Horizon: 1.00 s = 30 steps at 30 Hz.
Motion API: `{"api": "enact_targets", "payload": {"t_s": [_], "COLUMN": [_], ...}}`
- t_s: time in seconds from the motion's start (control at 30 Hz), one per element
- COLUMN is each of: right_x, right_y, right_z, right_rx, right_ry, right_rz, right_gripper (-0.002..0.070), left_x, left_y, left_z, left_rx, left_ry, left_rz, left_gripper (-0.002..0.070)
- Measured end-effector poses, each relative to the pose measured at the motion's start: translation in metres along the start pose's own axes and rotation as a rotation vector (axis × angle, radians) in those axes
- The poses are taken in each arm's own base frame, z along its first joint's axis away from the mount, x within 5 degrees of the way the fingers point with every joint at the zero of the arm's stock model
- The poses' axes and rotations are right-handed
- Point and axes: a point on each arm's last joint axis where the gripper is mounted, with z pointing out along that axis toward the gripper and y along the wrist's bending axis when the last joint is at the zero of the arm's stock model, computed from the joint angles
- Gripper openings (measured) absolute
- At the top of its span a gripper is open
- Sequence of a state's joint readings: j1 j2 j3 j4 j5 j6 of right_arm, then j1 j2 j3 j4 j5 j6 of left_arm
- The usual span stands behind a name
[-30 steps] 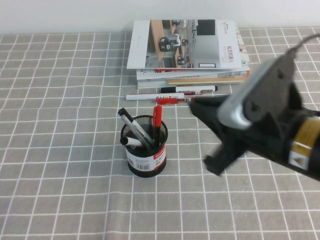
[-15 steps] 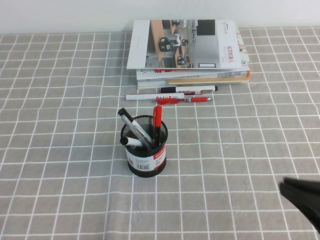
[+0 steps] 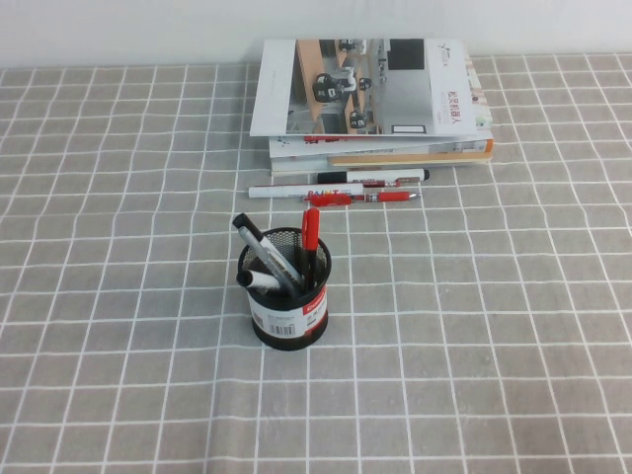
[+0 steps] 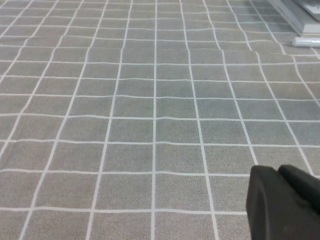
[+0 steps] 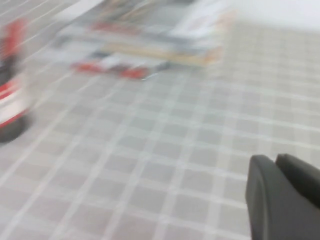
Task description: Put the pen into the pen holder
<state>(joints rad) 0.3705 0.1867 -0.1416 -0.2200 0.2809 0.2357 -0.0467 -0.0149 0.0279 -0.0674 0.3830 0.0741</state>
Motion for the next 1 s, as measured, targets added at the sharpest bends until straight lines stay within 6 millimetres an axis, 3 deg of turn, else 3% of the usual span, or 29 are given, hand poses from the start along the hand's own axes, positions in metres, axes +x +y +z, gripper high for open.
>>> {"api": "enact_targets", "payload": {"t_s": [0.27,0.67,1.0], "right_x": [0.037,0.054,0.056], "right_y": [-0.016,-0.018,-0.017], "right_z": [0.002,-0.005,-0.005], "right_rx": [0.255,0.309,0.303], "right_ry": [-0.069,0.030,0.054], "right_rz": [0.115,0.162,0.151], "right_gripper": [-0.0012,-0.0012,-0.0012], "left_x": [0.000,0.000,0.000], "left_y": [0.000,0.000,0.000], "left_z": [0.000,0.000,0.000], "left_rx": [0.000,0.000,0.000], "left_ry": [0.000,0.000,0.000], "left_rz": [0.000,0.000,0.000], "left_gripper": [-0.0003,-0.0003,-0.0003]}}
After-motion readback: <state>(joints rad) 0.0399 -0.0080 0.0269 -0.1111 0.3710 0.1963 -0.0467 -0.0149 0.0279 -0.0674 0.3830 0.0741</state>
